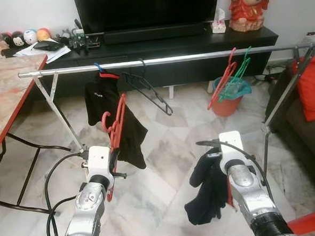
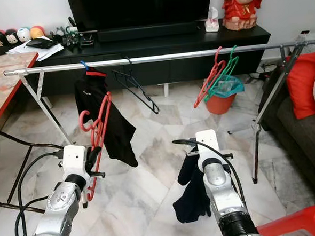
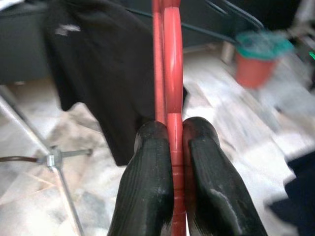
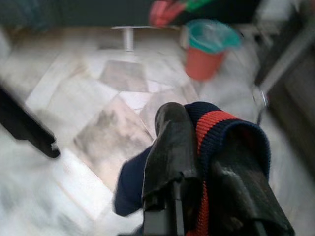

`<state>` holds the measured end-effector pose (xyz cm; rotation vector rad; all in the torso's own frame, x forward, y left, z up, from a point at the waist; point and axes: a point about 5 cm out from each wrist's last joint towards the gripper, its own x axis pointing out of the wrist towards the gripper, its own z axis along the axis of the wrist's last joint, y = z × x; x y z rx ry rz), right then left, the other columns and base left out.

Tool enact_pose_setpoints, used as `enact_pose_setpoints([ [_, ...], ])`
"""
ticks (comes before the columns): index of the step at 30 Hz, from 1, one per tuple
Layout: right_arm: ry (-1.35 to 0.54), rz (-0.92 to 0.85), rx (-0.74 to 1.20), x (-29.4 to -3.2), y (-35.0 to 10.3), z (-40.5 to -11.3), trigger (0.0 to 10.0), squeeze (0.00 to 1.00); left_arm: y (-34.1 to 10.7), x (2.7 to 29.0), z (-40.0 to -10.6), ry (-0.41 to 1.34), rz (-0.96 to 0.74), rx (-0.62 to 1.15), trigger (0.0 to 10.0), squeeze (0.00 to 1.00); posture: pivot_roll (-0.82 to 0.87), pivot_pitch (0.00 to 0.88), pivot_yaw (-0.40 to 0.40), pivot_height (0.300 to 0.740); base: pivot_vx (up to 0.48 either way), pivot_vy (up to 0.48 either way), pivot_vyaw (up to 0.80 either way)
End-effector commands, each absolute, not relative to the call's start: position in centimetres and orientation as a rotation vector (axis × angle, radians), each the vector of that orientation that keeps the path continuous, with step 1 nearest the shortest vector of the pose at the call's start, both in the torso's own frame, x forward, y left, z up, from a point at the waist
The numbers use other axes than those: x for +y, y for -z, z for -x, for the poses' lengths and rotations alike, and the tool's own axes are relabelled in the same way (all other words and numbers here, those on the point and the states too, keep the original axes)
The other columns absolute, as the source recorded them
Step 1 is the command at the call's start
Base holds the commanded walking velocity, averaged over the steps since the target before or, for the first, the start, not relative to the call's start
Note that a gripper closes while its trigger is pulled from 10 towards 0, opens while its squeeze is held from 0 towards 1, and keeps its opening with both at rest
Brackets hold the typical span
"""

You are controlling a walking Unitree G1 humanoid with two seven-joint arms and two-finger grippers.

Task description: Hang hanger

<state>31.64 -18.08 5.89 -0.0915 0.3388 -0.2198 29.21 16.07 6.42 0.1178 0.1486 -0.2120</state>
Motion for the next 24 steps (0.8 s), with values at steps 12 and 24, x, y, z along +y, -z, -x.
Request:
enact_pose_setpoints([
  [12,0.488,-0.266,0.247,-19.4,-10.8,-35.4,10.0,0.0,-4.0,17.4,-27.0,0.638,-0.276,0.449,10.0,0.0,-0.04,0.0,0.024,0.74,0.0,0.0,0.0],
  [24,0.415,-0.444,0.299,-16.6,-12.5,-37.6,10.0,0.0,-8.9,14.0,-26.1,1.088,-0.016,0.391,10.0,0.0,-0.05,0.0,0.025,0.74,0.0,0.0,0.0],
])
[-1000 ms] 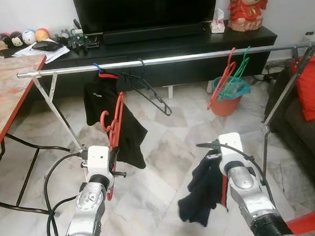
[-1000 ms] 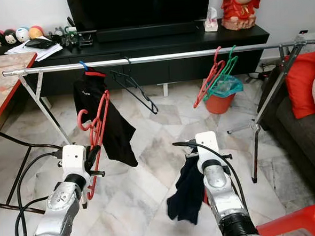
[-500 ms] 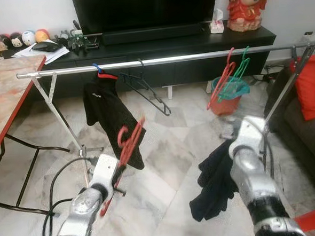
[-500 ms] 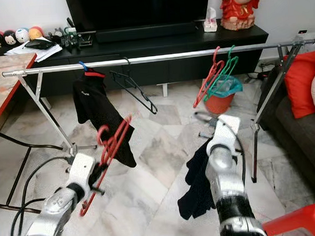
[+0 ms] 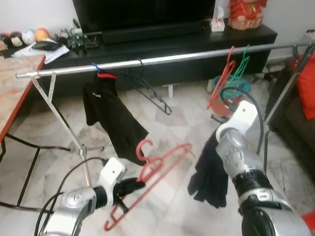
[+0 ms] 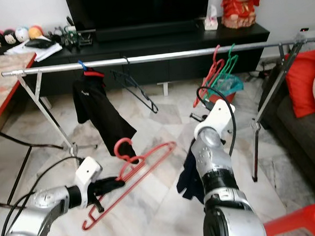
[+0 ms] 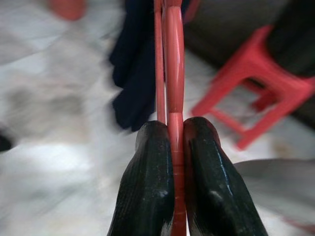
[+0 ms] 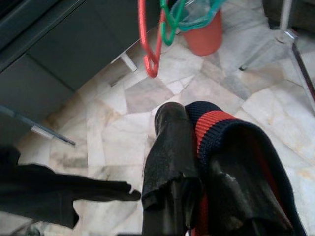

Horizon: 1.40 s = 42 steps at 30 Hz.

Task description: Hang hanger

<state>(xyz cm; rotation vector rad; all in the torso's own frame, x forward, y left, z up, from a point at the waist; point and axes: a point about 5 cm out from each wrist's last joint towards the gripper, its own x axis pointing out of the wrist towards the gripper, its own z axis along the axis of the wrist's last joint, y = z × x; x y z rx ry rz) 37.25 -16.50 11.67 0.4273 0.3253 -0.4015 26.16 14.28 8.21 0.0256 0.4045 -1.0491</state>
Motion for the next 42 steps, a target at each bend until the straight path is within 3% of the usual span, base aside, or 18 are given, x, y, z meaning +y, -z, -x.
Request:
enact_pose_setpoints([
  [1,0.429,-0.441,0.295,-16.7,-12.6,-37.7,10.0,0.0,-9.3,13.6,-26.0,1.132,-0.006,0.386,10.0,0.0,-0.05,0.0,0.024,0.74,0.0,0.0,0.0],
  [12,0.473,-0.438,0.293,-16.7,-13.0,-38.2,10.0,0.0,-10.5,12.0,-24.0,1.336,0.011,0.421,10.0,0.0,-0.04,0.0,0.016,0.74,0.0,0.0,0.0],
  [18,0.437,-0.474,0.281,-15.7,-13.6,-38.5,10.0,0.0,-9.8,11.3,-24.3,1.295,-0.004,0.435,10.0,0.0,-0.05,0.0,0.019,0.74,0.0,0.0,0.0],
  [25,0.407,-0.493,0.273,-15.0,-14.1,-38.7,10.0,0.0,-8.7,12.1,-26.9,1.035,-0.072,0.417,10.0,0.0,-0.05,0.0,0.018,0.74,0.0,0.0,0.0],
  [29,0.404,-0.495,0.272,-14.9,-14.1,-38.7,10.0,0.0,-8.7,12.3,-27.3,0.99,-0.059,0.407,10.0,0.0,-0.05,0.0,0.018,0.74,0.0,0.0,0.0],
  [38,0.4,-0.5,0.281,-15.1,-13.9,-38.7,10.0,0.0,-9.6,10.6,-25.4,1.202,0.032,0.399,10.0,0.0,-0.05,0.0,0.01,0.74,0.0,0.0,0.0],
  [42,0.355,-0.516,0.28,-14.4,-14.3,-38.9,10.0,0.0,-9.6,10.7,-26.3,1.14,-0.008,0.383,10.0,0.0,-0.04,0.0,0.009,0.74,0.0,0.0,0.0],
])
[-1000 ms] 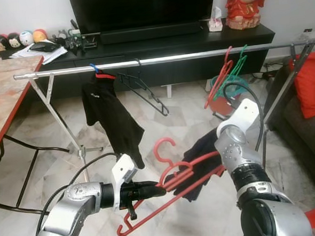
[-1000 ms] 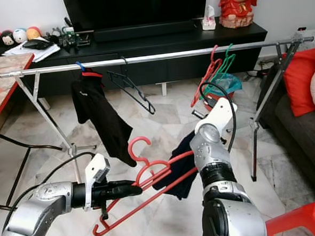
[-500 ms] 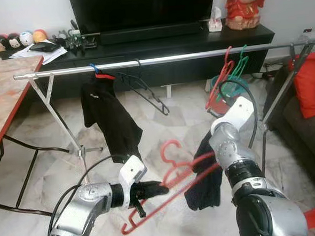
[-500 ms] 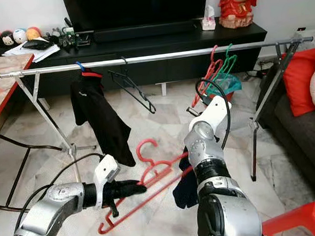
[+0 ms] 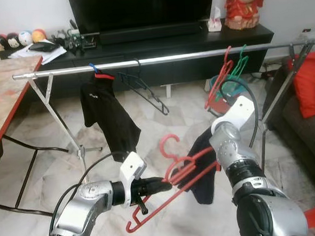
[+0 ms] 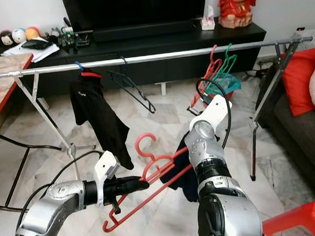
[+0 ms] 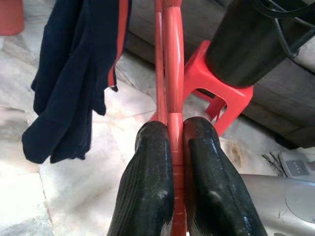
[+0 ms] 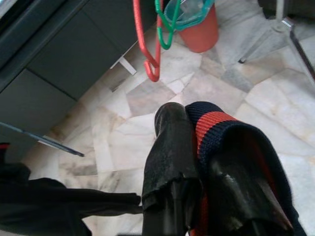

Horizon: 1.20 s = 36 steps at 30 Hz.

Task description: Hang hanger

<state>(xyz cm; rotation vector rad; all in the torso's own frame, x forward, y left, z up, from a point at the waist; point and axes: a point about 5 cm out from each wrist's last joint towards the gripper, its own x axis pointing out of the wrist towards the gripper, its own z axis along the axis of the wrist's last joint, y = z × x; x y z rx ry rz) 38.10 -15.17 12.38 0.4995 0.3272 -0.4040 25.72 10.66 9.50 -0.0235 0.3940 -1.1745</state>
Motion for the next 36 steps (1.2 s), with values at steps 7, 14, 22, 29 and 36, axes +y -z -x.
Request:
enact_pose_setpoints([
  [7,0.338,-0.534,0.271,-14.0,-14.6,-38.9,10.0,0.0,-9.1,11.4,-28.6,0.929,-0.077,0.365,10.0,0.0,-0.05,0.0,0.014,0.74,0.0,0.0,0.0],
  [14,0.336,-0.536,0.283,-14.1,-14.1,-38.6,10.0,0.0,-8.8,12.0,-28.4,0.913,-0.078,0.374,10.0,0.0,-0.05,0.0,0.012,0.74,0.0,0.0,0.0],
  [22,0.314,-0.533,0.294,-13.7,-14.1,-38.5,10.0,0.0,-8.7,12.3,-28.9,0.856,-0.084,0.358,10.0,0.0,-0.05,0.0,0.009,0.74,0.0,0.0,0.0],
  [29,0.269,-0.563,0.29,-12.5,-15.1,-37.9,10.0,0.0,-9.0,10.7,-28.4,0.943,-0.006,0.337,10.0,0.0,-0.05,0.0,0.008,0.74,0.0,0.0,0.0],
  [36,0.278,-0.637,0.336,-11.3,-14.7,-36.0,10.0,0.0,-9.1,9.9,-27.7,1.032,0.025,0.344,10.0,0.0,-0.06,0.0,0.012,0.74,0.0,0.0,0.0],
])
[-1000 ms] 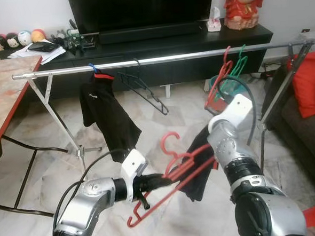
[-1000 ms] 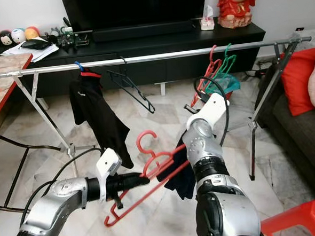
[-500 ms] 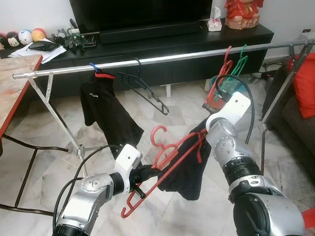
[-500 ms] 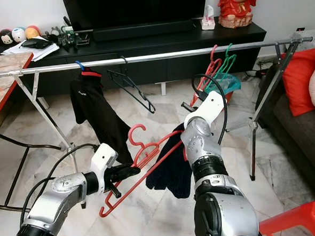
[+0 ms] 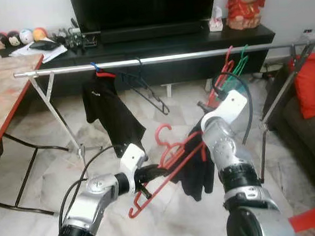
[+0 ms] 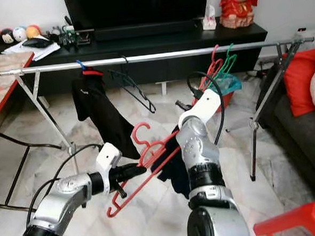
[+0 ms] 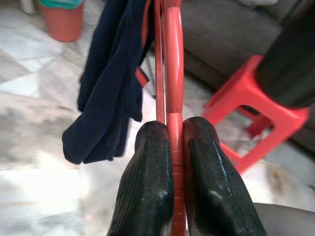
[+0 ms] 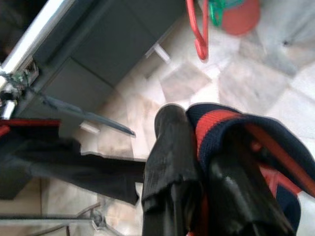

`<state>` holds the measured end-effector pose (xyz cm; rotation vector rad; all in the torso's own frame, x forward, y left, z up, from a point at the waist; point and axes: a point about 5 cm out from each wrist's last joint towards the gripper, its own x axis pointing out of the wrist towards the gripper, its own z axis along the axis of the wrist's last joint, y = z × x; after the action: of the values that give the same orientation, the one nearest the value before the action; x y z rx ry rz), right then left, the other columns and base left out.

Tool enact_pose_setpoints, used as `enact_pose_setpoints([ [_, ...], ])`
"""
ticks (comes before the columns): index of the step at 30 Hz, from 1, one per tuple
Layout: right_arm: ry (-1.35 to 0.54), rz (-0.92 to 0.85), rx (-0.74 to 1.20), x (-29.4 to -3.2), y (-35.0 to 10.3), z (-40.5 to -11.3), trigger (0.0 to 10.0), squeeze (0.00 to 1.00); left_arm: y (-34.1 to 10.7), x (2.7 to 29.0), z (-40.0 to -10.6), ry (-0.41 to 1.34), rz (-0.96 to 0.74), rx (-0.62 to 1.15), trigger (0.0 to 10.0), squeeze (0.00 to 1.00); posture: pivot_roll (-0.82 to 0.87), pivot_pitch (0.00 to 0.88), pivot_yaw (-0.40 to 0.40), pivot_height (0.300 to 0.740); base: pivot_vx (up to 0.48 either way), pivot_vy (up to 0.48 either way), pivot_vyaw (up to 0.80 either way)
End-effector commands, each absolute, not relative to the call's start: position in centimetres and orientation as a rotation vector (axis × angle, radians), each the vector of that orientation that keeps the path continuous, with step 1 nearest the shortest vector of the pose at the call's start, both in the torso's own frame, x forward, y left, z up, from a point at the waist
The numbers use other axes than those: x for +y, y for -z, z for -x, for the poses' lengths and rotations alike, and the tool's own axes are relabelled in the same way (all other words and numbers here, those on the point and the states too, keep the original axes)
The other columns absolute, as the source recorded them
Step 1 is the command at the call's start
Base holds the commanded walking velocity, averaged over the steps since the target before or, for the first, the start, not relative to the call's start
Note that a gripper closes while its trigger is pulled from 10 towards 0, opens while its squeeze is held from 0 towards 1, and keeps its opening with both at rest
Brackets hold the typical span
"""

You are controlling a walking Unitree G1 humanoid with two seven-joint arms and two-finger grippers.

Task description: Hang hanger

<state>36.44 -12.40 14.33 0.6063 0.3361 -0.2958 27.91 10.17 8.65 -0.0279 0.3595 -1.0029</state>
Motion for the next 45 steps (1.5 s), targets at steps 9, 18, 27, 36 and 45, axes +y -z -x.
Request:
enact_pose_setpoints([
  [9,0.332,-0.656,0.334,-11.4,-15.0,-34.8,10.0,0.0,-8.4,10.7,-29.2,0.853,-0.073,0.376,10.0,0.0,-0.06,0.0,0.014,0.74,0.0,0.0,0.0],
  [18,0.342,-0.65,0.345,-11.8,-15.2,-33.8,10.0,0.0,-8.5,10.8,-29.9,0.778,-0.069,0.373,10.0,0.0,-0.06,0.0,0.017,0.74,0.0,0.0,0.0],
  [27,0.123,-0.571,0.424,-8.7,-15.4,-31.5,10.0,0.0,-10.0,9.4,-28.5,0.992,0.035,0.31,10.0,0.0,-0.06,0.0,0.018,0.74,0.0,0.0,0.0],
  [36,0.068,-0.574,0.453,-7.2,-15.8,-30.4,10.0,0.0,-10.3,9.2,-28.2,1.045,0.053,0.303,10.0,0.0,-0.06,0.0,0.02,0.74,0.0,0.0,0.0],
  [45,-0.011,-0.603,0.469,-5.0,-16.7,-29.1,10.0,0.0,-9.5,9.4,-28.2,1.02,0.007,0.352,10.0,0.0,-0.06,0.0,0.024,0.74,0.0,0.0,0.0],
])
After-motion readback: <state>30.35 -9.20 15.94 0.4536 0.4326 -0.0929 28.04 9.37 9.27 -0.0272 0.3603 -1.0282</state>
